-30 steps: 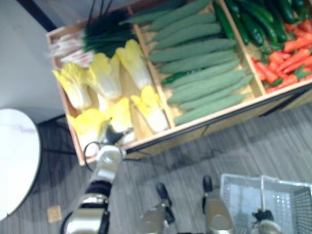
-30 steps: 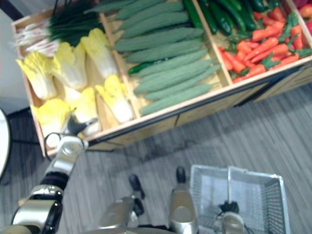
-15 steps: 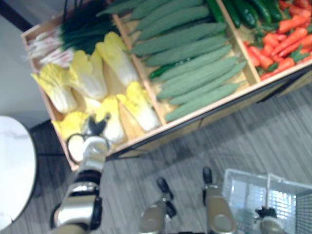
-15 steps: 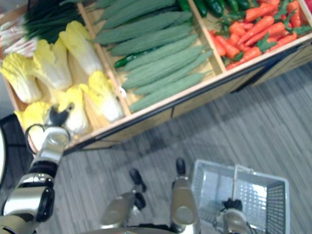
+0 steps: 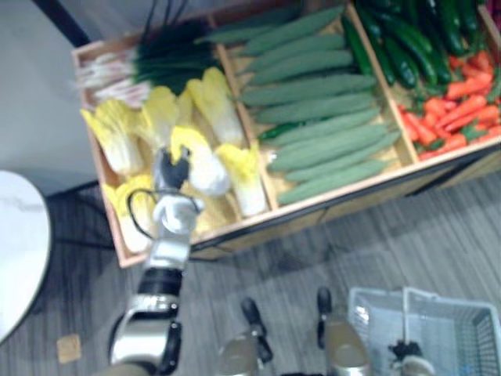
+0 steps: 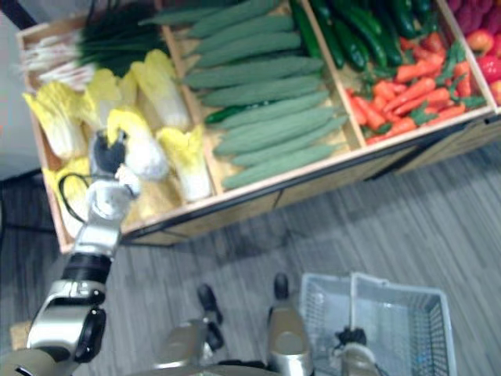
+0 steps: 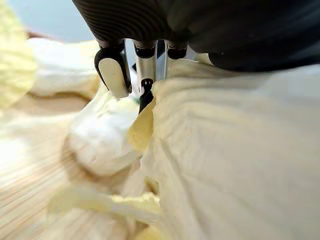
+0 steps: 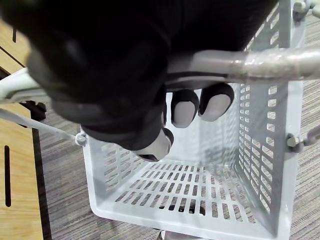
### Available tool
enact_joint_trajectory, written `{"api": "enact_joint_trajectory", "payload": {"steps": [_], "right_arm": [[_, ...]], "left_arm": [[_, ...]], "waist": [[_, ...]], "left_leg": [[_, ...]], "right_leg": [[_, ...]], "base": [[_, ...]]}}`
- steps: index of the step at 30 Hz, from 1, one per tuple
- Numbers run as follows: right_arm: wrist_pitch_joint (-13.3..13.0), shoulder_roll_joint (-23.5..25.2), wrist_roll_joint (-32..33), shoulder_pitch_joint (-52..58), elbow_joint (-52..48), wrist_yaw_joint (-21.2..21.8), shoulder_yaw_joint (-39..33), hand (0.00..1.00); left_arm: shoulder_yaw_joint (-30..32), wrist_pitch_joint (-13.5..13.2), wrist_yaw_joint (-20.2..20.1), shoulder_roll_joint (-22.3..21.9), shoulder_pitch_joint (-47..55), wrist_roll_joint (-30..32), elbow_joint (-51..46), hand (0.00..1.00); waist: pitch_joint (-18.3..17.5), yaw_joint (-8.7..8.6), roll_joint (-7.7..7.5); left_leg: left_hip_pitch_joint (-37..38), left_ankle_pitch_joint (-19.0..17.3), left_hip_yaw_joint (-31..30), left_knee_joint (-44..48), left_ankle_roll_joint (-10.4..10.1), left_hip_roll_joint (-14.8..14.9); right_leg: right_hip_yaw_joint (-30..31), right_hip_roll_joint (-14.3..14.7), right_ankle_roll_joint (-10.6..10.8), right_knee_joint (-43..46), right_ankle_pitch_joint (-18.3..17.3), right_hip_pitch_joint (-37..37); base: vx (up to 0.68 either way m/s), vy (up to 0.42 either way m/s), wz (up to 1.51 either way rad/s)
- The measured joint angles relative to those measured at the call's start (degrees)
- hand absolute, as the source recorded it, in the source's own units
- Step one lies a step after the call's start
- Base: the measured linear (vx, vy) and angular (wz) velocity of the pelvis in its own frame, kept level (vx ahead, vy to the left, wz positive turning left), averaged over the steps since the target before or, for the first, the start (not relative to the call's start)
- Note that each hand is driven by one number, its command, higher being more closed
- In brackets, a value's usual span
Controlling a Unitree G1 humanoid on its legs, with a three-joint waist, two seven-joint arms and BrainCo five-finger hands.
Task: Pick vegetable in the basket
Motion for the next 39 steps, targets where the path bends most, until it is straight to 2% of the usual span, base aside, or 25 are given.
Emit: {"api": "enact_joint_trajectory", "payload": {"steps": [2, 4, 10, 13, 14, 17, 19, 21, 22, 23, 24, 25, 26, 27, 29, 30, 31, 32, 33, 34, 35, 36, 37, 38, 39], "right_arm": [[0.2, 0.0, 0.02, 0.74, 0.04, 0.01, -0.13, 1.0], [0.26, 0.01, 0.02, 2.4, 0.47, 0.04, -1.01, 1.0], [0.32, 0.15, 0.12, 4.09, 1.93, 0.09, -4.86, 1.0], [0.43, 0.09, 0.52, 5.03, 1.65, 0.04, -6.93, 1.0], [0.43, 0.09, 0.67, 5.9, 1.01, 0.02, -6.93, 1.0], [0.56, 0.15, 1.06, 6.78, -1.16, 0.04, -6.64, 1.0], [0.48, -0.02, 1.03, 6.9, -5.2, 0.02, -4.76, 1.0], [0.39, -0.15, 1.03, 6.7, -7.4, 0.07, -3.53, 1.0], [0.32, -0.35, 1.03, 6.14, -8.59, 0.07, -1.87, 1.0], [0.34, -0.47, 1.02, 5.63, -9.17, 0.05, -0.98, 1.0], [0.33, -1.61, 1.0, 4.27, -10.01, 0.03, 1.58, 1.0], [0.26, -2.94, 0.91, 2.06, -10.19, 0.03, 4.56, 1.0], [0.24, -3.02, 0.81, 1.88, -10.42, 0.06, 4.8, 1.0], [0.08, -3.02, 0.36, 1.91, -12.12, 0.08, 4.87, 1.0], [-0.11, -2.33, -0.21, 2.66, -14.54, 0.11, 4.82, 1.0], [-0.36, -1.86, -0.27, 3.38, -16.19, 0.16, 5.3, 1.0], [-0.43, -1.32, -0.79, 3.72, -17.79, 0.14, 5.46, 1.0], [-0.42, -1.14, -1.35, 3.76, -18.57, 0.11, 5.52, 1.0], [-0.45, -1.4, -2.29, 3.41, -19.55, -0.09, 6.7, 1.0], [-0.46, -1.53, -2.38, 2.95, -19.92, -0.22, 7.43, 1.0], [-0.44, -1.63, -2.44, 2.51, -20.54, -0.52, 8.92, 1.0], [-0.43, -1.64, -2.49, 2.9, -20.58, -0.51, 9.39, 1.0], [-0.41, -1.5, -2.47, 3.25, -20.54, -0.56, 9.68, 1.0], [-0.42, -1.33, -2.49, 3.18, -20.5, -0.74, 10.53, 1.0], [-0.45, -1.3, -2.68, 2.38, -20.43, -0.85, 12.05, 1.0]], "left_arm": [[0.92, 0.0, 1.24, 0.0, 1.53, 0.16, -2.75, 1.0], [2.16, 0.01, 2.21, -0.01, 3.86, 0.36, -6.17, 1.0], [2.85, 0.02, 3.66, 0.06, 8.55, 3.88, -15.34, 1.0], [-1.73, -0.19, 3.48, -0.01, 10.08, 5.83, -20.36, 1.0], [-5.95, -1.04, 2.7, -0.4, 10.27, 5.84, -21.35, 1.0], [-12.44, -3.48, 0.56, -1.6, 11.64, 5.82, -21.68, 1.0], [-19.03, -5.35, -3.13, -2.14, 13.53, 5.77, -21.35, 1.0], [-21.87, -6.54, -5.76, -2.65, 14.88, 5.72, -20.39, 1.0], [-23.06, -6.87, -7.42, -3.46, 15.9, 5.72, -19.63, 1.0], [-23.07, -6.9, -8.12, -3.93, 16.59, 5.7, -19.54, 1.0], [-22.84, -6.9, -8.94, -4.51, 18.12, 5.7, -19.52, 1.0], [-22.68, -6.94, -9.64, -4.4, 19.0, 5.72, -18.81, 1.0], [-22.68, -6.94, -9.72, -4.46, 19.02, 5.73, -18.39, 1.0], [-22.61, -6.87, -10.0, -5.29, 19.24, 5.75, -16.92, 1.0], [-21.55, -6.86, -10.35, -6.48, 20.36, 5.83, -15.8, 1.0], [-20.62, -6.9, -10.38, -6.48, 21.4, 5.83, -15.8, 1.0], [-19.75, -6.88, -10.36, -6.34, 21.92, 5.83, -15.78, 1.0], [-18.95, -6.88, -10.31, -6.3, 22.28, 5.83, -15.77, 1.0], [-17.64, -6.77, -10.09, -6.54, 22.58, 5.83, -14.84, 1.0], [-17.09, -6.76, -10.07, -6.57, 22.58, 5.82, -14.34, 1.0], [-15.64, -6.71, -9.94, -6.39, 23.0, 5.81, -13.77, 1.0], [-14.54, -6.56, -9.81, -6.5, 23.71, 5.81, -13.27, 1.0], [-14.43, -6.53, -9.63, -6.51, 24.41, 5.81, -13.33, 1.0], [-12.9, -6.47, -9.26, -6.53, 25.65, 5.78, -13.52, 1.0], [-10.85, -6.09, -9.27, -6.79, 26.83, 5.75, -13.1, 1.0]], "waist": [[-0.65, -0.04, -0.22], [-3.17, 0.02, -0.25], [-5.61, 0.11, -0.11], [-6.1, -0.04, -0.12], [-6.53, -0.12, -0.11], [-7.13, -0.63, -0.1], [-7.26, -1.88, -0.11], [-7.69, -2.89, -0.1], [-7.82, -3.05, -0.51], [-7.75, -2.99, -0.79], [-7.98, -2.13, -0.49], [-8.14, -1.52, -0.21], [-8.14, -1.55, -0.22], [-8.13, -1.74, -0.21], [-7.72, -1.67, -1.43], [-7.85, -1.3, -2.59], [-7.66, -1.35, -3.79], [-7.51, -1.25, -4.11], [-7.35, -1.22, -3.69], [-7.38, -1.08, -3.49], [-7.17, -0.37, -3.88], [-7.24, 0.09, -4.5], [-7.54, 0.16, -5.11], [-7.41, 0.24, -6.42], [-7.38, 0.06, -6.49]], "left_leg": [[1.37, -0.18, 0.1, -0.01, -0.17, 0.04], [1.54, -0.3, 0.25, -0.01, -0.33, 0.17], [3.44, -0.73, 2.09, -0.03, -0.82, 0.46], [4.23, -0.87, 3.6, -0.03, -0.75, 0.49], [4.68, -0.97, 4.36, -0.04, -0.72, 0.48], [5.96, -1.62, 6.62, -0.1, -0.85, 0.55], [7.24, -2.84, 10.19, -0.11, -1.38, 0.72], [7.68, -3.4, 12.65, 0.02, -1.62, 0.63], [7.38, -5.34, 12.93, 2.49, -1.88, 0.39], [6.32, -7.58, 10.75, 5.74, -1.5, 0.42], [3.51, -13.15, 1.09, 12.78, 0.37, 0.12], [0.63, -17.56, -10.04, 17.88, 1.03, -0.49], [0.29, -18.13, -12.22, 18.66, 1.02, -0.76], [0.32, -19.74, -17.52, 19.89, 1.28, -1.54], [2.06, -20.63, -14.82, 19.54, 1.62, -2.29], [2.3, -20.91, -12.33, 19.51, 2.11, -2.7], [2.28, -20.85, -10.01, 19.59, 2.41, -3.27], [2.13, -20.74, -8.76, 19.61, 2.59, -3.46], [1.42, -20.16, -5.68, 19.4, 3.61, -2.59], [1.49, -19.99, -3.76, 18.9, 3.89, -1.88], [2.35, -19.42, -0.56, 17.54, 4.07, -1.3], [3.37, -19.42, 1.98, 17.78, 4.06, -0.97], [3.72, -19.46, 3.28, 18.23, 4.03, -1.1], [3.59, -19.86, 5.46, 20.92, 3.93, -1.53], [2.8, -20.41, 6.1, 22.13, 4.67, -1.32]], "right_leg": [[0.09, 0.11, -0.02, -0.6, 0.01, 1.63], [0.29, 0.58, -0.18, -1.0, 0.17, 1.86], [2.07, 1.57, -0.5, -3.14, 1.49, 3.65], [3.76, 1.85, -0.44, -3.73, 2.21, 3.83], [4.56, 1.96, -0.4, -3.88, 2.44, 3.91], [6.72, 2.31, -0.32, -4.66, 3.04, 4.09], [10.72, 3.03, 0.14, -5.16, 3.71, 3.25], [13.3, 3.58, 0.51, -5.14, 3.98, 2.21], [16.1, 4.11, 0.57, -4.84, 4.12, 0.73], [17.81, 4.52, 0.39, -4.51, 4.43, 0.2], [21.91, 5.95, 0.01, -4.15, 5.54, -0.87], [26.18, 7.57, 0.27, -3.58, 6.72, -2.84], [26.84, 7.71, 0.45, -3.55, 6.96, -3.07], [28.54, 8.25, 1.14, -3.54, 7.5, -3.39], [30.31, 8.56, 1.85, -3.55, 8.31, -3.46], [31.79, 8.06, 2.35, -3.84, 8.69, -4.03], [30.33, 6.69, 0.45, -4.91, 8.14, -4.9], [26.84, 5.51, -1.75, -4.95, 7.63, -5.85], [17.28, 3.5, -7.37, -3.82, 3.84, -7.97], [11.47, 2.56, -8.33, -1.75, 3.2, -9.75], [-0.38, -0.06, -8.9, 5.71, 2.83, -12.51], [-9.02, -2.94, -10.26, 14.09, 1.84, -12.39], [-12.15, -4.34, -10.86, 18.07, 1.23, -11.75], [-17.63, -6.17, -11.32, 20.42, -0.07, -11.75], [-19.86, -5.09, -15.33, 19.44, 2.39, -11.99]], "base": [[0.0, 0.001, -0.02], [0.01, -0.011, -0.04], [0.0, -0.007, -0.18], [-0.01, -0.001, -0.26], [-0.02, 0.001, -0.32], [-0.01, 0.001, -0.44], [-0.02, -0.002, -0.88], [-0.01, 0.004, -0.87], [0.02, 0.013, -0.98], [0.07, 0.0, -1.5], [0.08, 0.018, -1.96], [0.06, 0.011, -1.81], [0.03, 0.074, -1.35], [0.01, 0.111, -0.77], [-0.04, 0.133, -0.87], [-0.13, 0.093, -0.88], [-0.14, 0.088, -0.9], [-0.16, 0.095, -0.98], [-0.13, 0.084, -0.9], [-0.12, 0.076, -1.25], [-0.04, 0.022, -1.2], [0.0, 0.011, -1.15], [0.03, -0.014, -1.1], [-0.04, -0.016, -1.22], [-0.1, -0.022, -1.43]]}}
